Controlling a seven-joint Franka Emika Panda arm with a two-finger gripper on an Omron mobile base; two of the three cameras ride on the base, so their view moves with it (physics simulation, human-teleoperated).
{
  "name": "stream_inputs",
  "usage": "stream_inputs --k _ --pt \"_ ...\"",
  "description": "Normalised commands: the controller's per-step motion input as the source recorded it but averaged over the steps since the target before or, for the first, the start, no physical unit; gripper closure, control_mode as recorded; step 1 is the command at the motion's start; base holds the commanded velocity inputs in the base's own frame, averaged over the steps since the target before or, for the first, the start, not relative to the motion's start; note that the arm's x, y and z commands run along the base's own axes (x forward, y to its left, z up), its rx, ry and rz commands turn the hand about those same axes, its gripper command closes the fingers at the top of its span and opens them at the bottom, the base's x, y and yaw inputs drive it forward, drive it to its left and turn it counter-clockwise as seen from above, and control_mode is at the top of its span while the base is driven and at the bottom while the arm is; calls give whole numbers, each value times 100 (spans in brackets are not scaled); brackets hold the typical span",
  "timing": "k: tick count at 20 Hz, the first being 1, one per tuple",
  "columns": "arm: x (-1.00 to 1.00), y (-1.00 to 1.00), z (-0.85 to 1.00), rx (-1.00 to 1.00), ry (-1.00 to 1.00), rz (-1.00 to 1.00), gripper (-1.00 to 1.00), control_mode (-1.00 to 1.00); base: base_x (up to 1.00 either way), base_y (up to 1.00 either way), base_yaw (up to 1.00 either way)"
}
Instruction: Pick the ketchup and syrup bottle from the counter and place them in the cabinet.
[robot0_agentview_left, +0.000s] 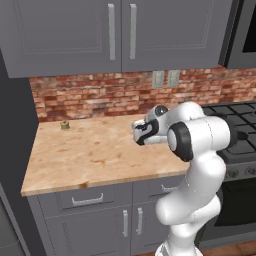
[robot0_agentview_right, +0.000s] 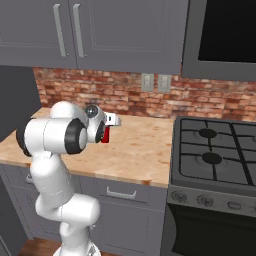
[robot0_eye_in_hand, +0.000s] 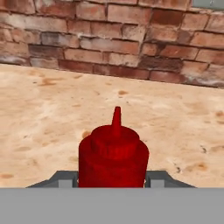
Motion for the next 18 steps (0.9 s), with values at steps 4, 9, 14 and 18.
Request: stream_inputs --k 4,9,14,18 --pt "-52 0 46 0 -8 0 100 -100 0 0 0" --pt "-62 0 72 1 -7 0 100 -100 0 0 0" --pt "-58 0 75 2 -3 0 100 -100 0 0 0" --pt "-60 0 44 0 0 0 100 -100 0 0 0"
